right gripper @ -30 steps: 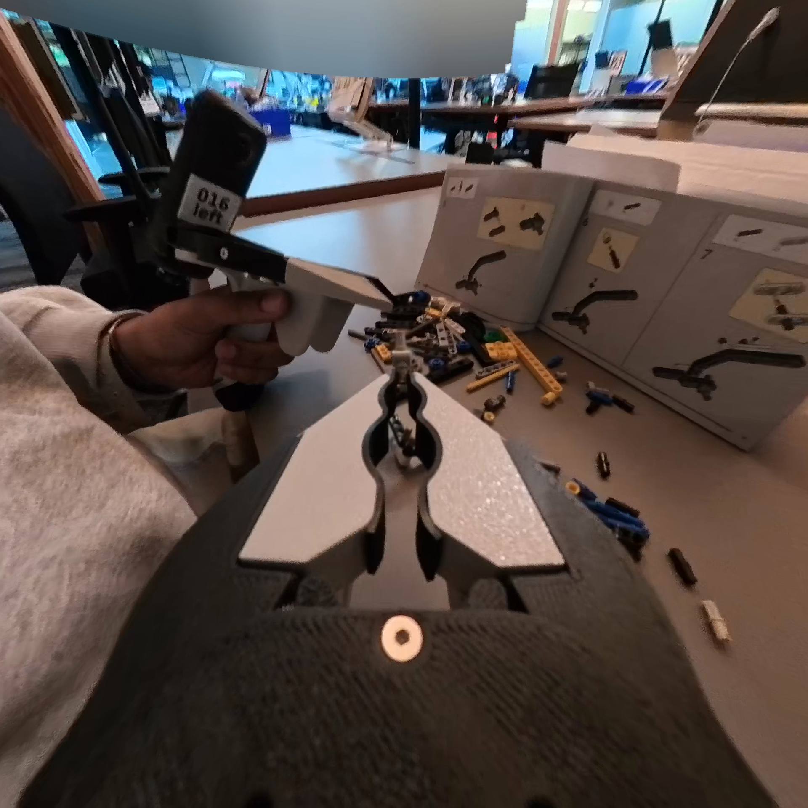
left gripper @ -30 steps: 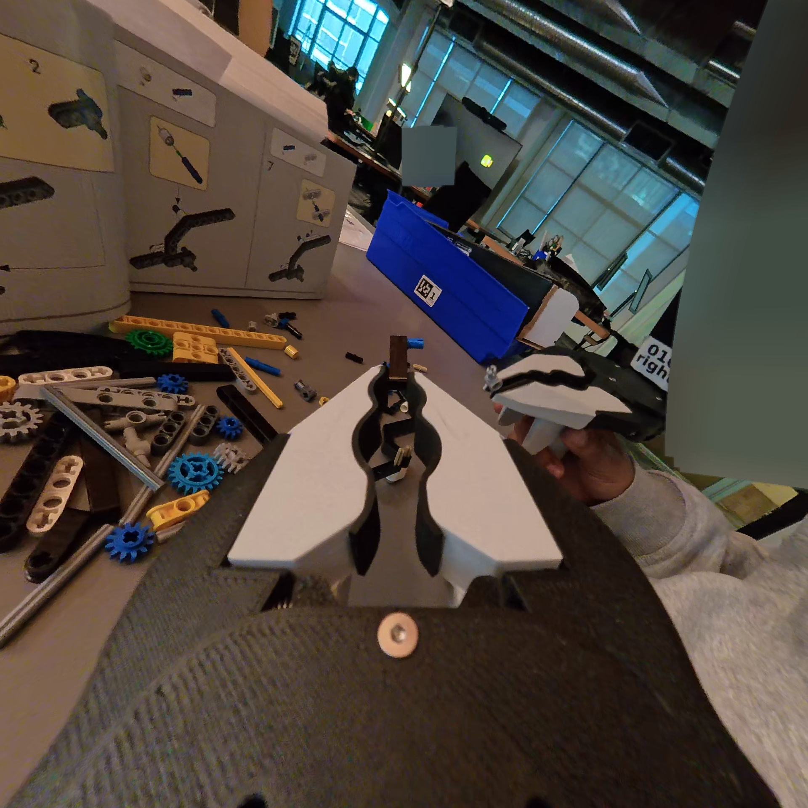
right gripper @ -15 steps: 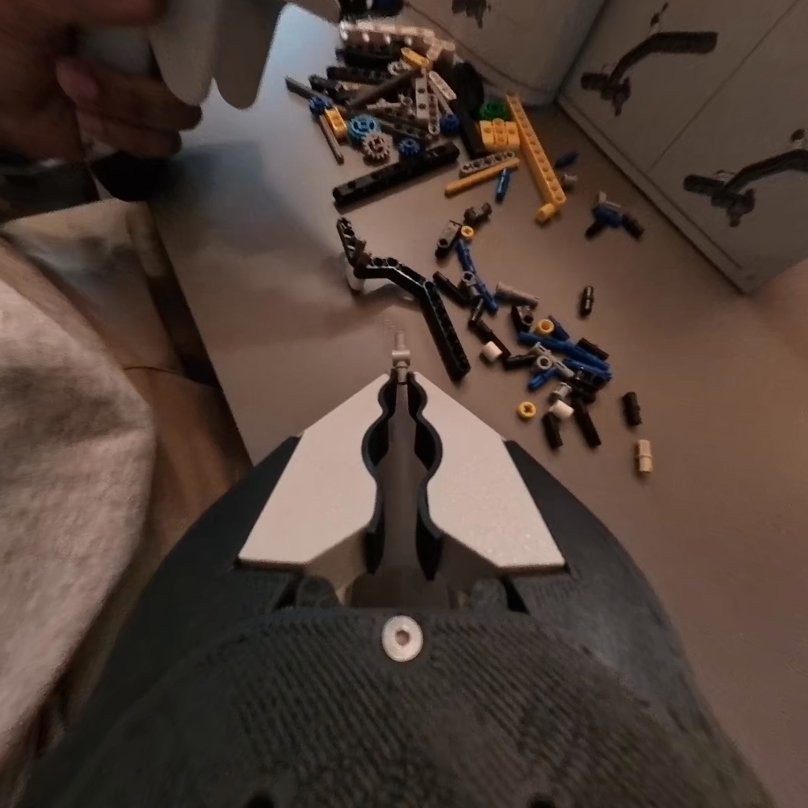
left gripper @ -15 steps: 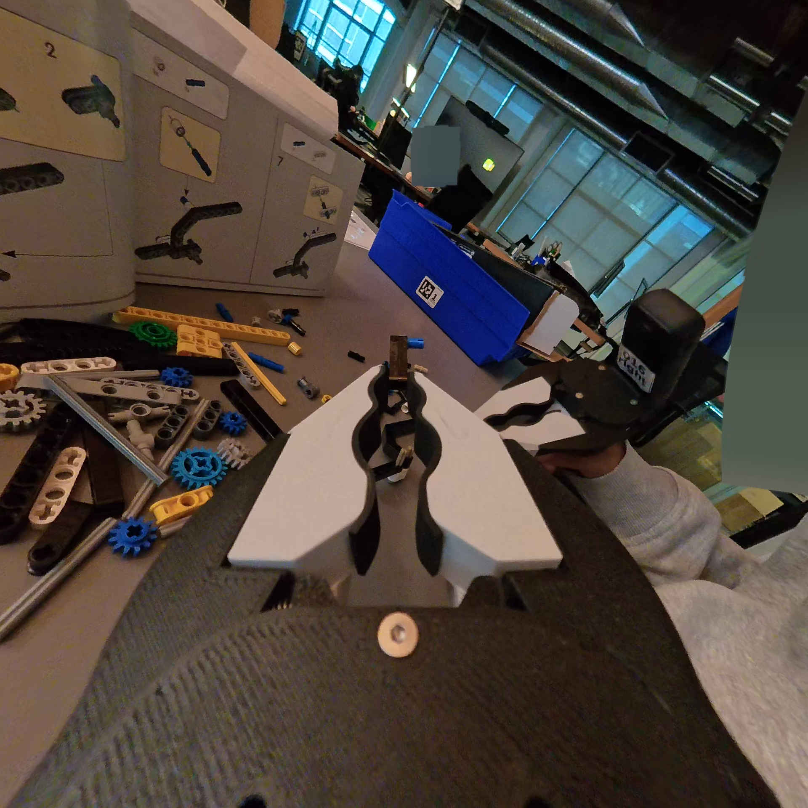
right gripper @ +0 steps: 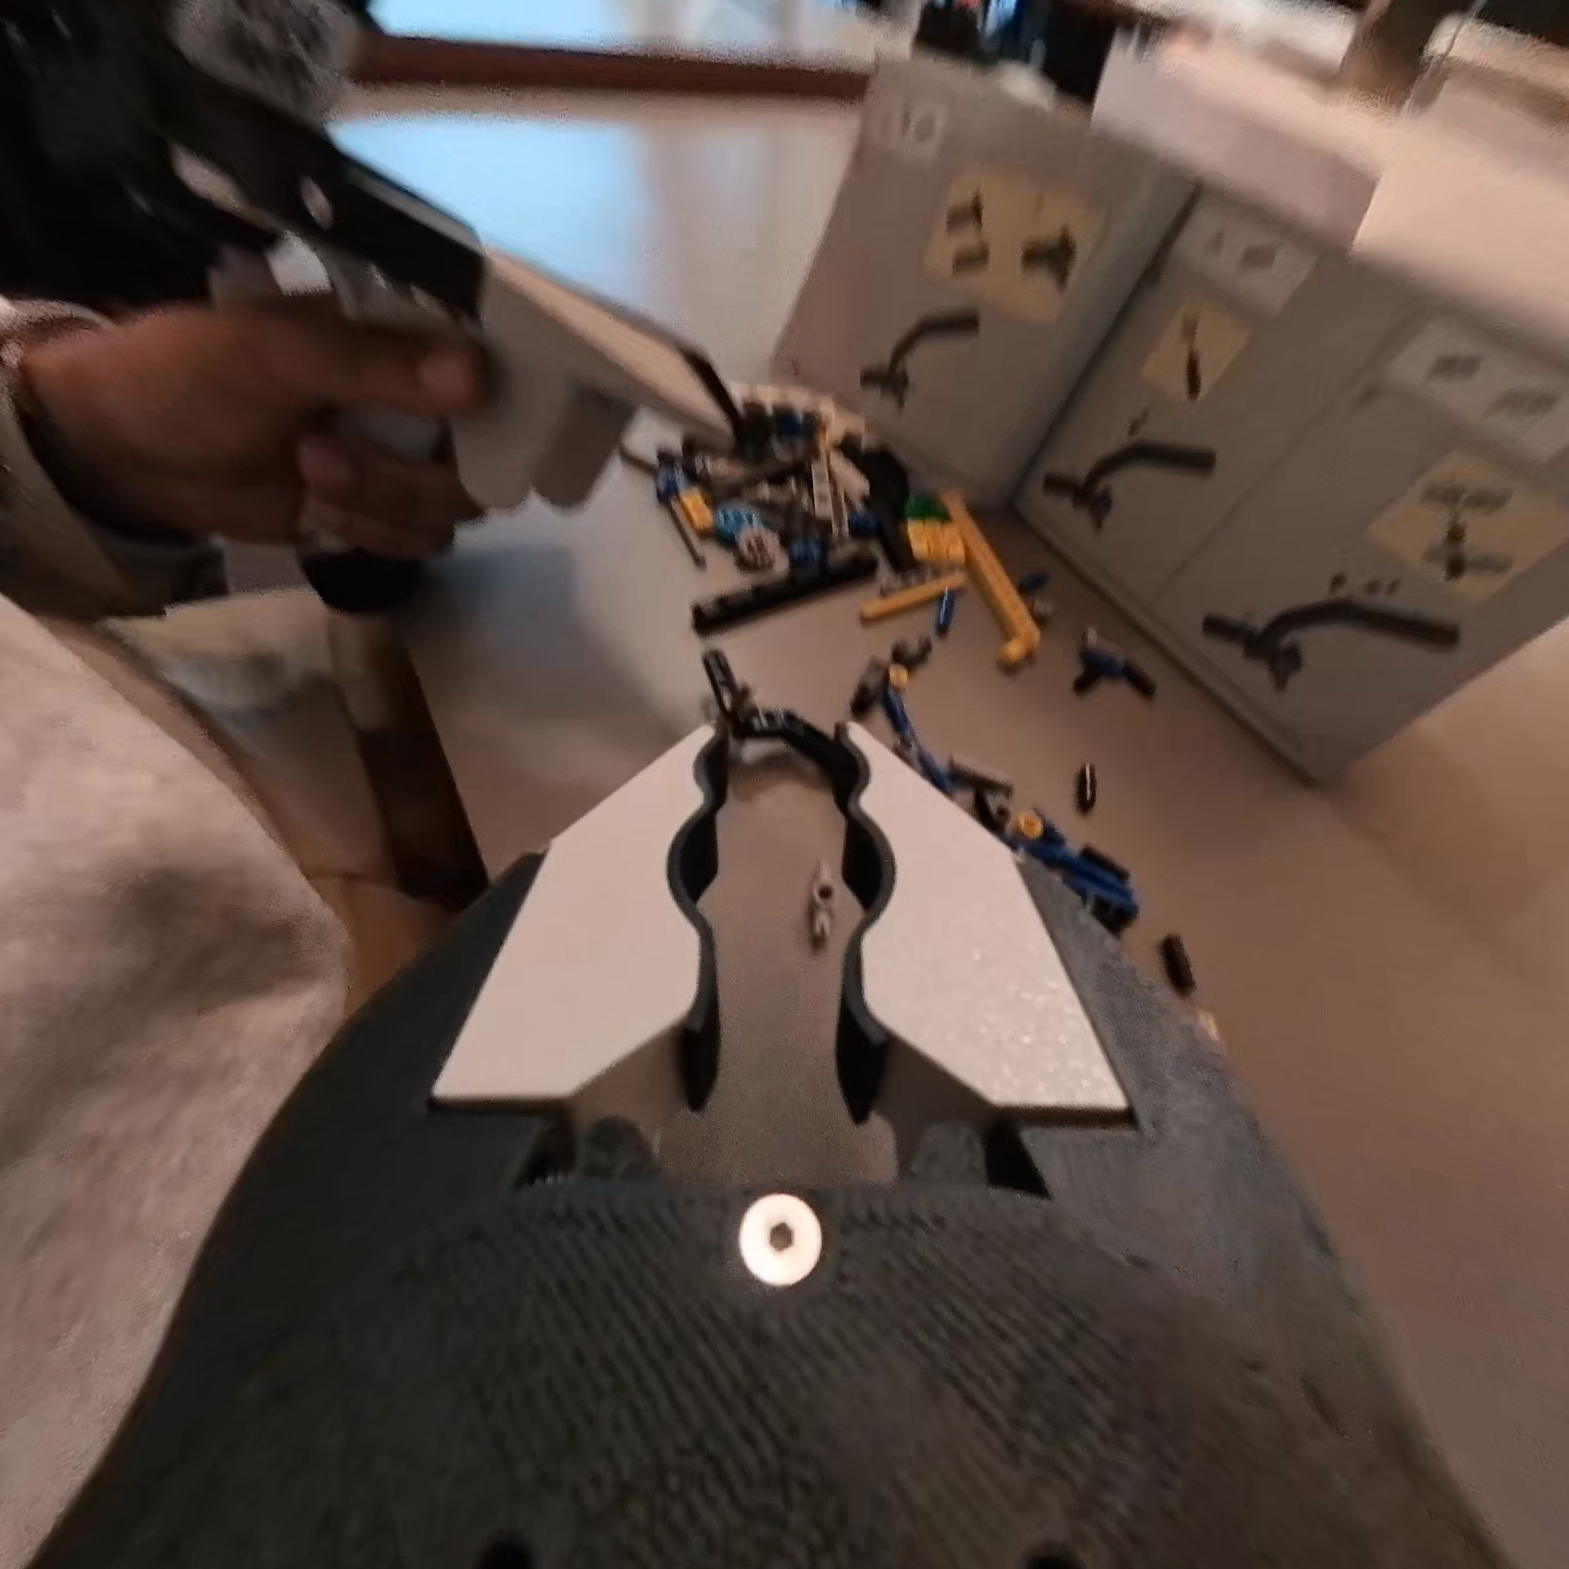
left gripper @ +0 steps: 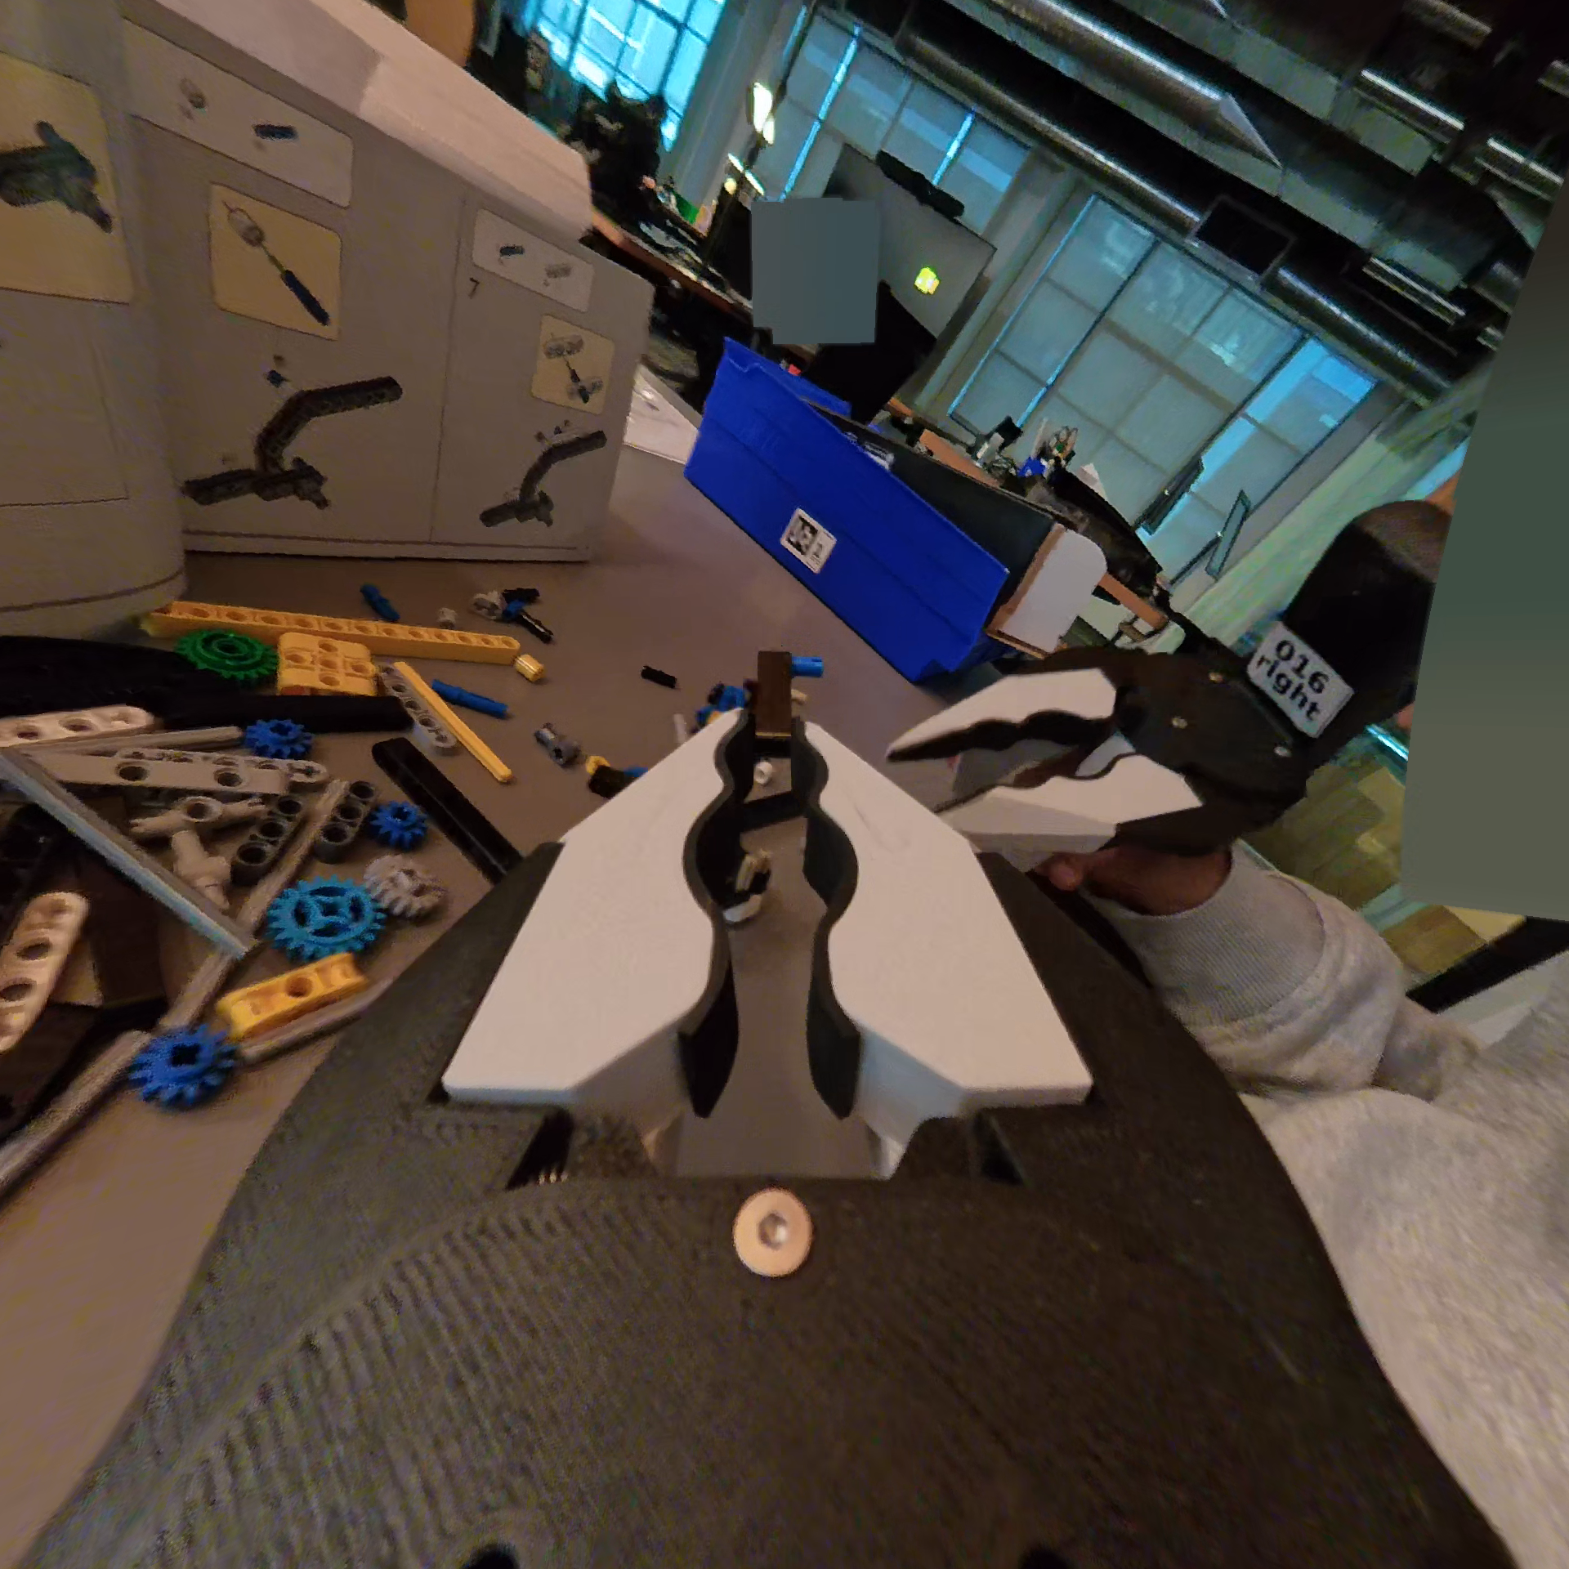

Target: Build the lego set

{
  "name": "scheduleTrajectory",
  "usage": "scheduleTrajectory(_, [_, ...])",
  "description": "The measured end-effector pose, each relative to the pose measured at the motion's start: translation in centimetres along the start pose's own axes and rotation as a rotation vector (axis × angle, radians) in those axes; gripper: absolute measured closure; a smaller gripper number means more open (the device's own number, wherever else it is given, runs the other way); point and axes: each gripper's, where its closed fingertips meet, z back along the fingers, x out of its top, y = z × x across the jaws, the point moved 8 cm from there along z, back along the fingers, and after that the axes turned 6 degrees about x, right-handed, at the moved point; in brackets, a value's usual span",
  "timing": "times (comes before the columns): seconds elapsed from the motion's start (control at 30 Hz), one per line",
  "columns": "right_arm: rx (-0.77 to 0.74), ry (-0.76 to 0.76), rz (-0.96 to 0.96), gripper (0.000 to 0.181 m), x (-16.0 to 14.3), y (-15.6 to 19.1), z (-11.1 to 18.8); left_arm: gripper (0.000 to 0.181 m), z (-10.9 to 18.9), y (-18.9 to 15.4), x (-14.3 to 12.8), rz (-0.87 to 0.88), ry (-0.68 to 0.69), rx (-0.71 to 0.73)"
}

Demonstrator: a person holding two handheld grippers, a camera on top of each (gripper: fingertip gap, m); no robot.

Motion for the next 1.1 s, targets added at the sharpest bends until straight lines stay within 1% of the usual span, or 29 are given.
scheduleTrajectory(0.03, [-0.001,-0.052,0.026,0.160,0.6,0.5,0.0,0.176,-0.2,-0.4,-0.3,0.022,0.037,-0.027])
scheduleTrajectory(0.13, [0.001,-0.164,0.116,0.160,2.0,2.0,0.1,0.176,-0.9,-1.6,-1.3,0.157,0.158,-0.154])
scheduleTrajectory(0.2, [-0.016,-0.179,0.186,0.162,2.3,2.5,0.2,0.176,-1.1,-2.1,-1.7,0.225,0.219,-0.214])
scheduleTrajectory(0.3, [-0.039,-0.178,0.260,0.165,2.1,2.6,0.6,0.176,-1.3,-2.4,-2.2,0.247,0.300,-0.257])
scheduleTrajectory(0.43, [0.020,-0.172,0.294,0.162,1.6,2.9,0.8,0.176,-1.3,-2.6,-2.7,0.242,0.404,-0.291])
scheduleTrajectory(0.53, [0.036,-0.150,0.355,0.162,1.4,3.3,0.7,0.176,-1.3,-2.8,-2.8,0.246,0.420,-0.299])
scheduleTrajectory(0.63, [0.001,-0.082,0.416,0.162,1.0,3.5,0.1,0.176,-1.3,-3.0,-3.1,0.235,0.461,-0.312])
scheduleTrajectory(0.7, [0.003,-0.049,0.429,0.168,0.7,3.5,-0.2,0.176,-1.4,-3.1,-3.2,0.223,0.474,-0.291])
scheduleTrajectory(0.73, [0.022,-0.046,0.425,0.173,0.6,3.7,-0.3,0.176,-1.4,-3.1,-3.3,0.216,0.477,-0.288])
scheduleTrajectory(0.77, [0.036,-0.047,0.417,0.175,0.5,3.7,-0.3,0.176,-1.3,-3.1,-3.3,0.216,0.480,-0.290])
scheduleTrajectory(0.87, [0.060,-0.036,0.400,0.171,0.4,3.8,-0.4,0.176,-1.3,-3.0,-3.4,0.220,0.493,-0.293])
scheduleTrajectory(0.93, [0.073,-0.009,0.412,0.164,0.1,3.9,-0.5,0.176,-1.2,-3.1,-3.4,0.230,0.500,-0.311])
scheduleTrajectory(1.03, [0.050,0.033,0.457,0.168,0.0,4.1,-0.7,0.176,-1.3,-3.1,-3.6,0.213,0.516,-0.296])
scheduleTrajectory(1.1, [0.045,0.033,0.455,0.171,0.1,4.0,-0.6,0.175,-1.3,-3.1,-3.4,0.213,0.487,-0.306])
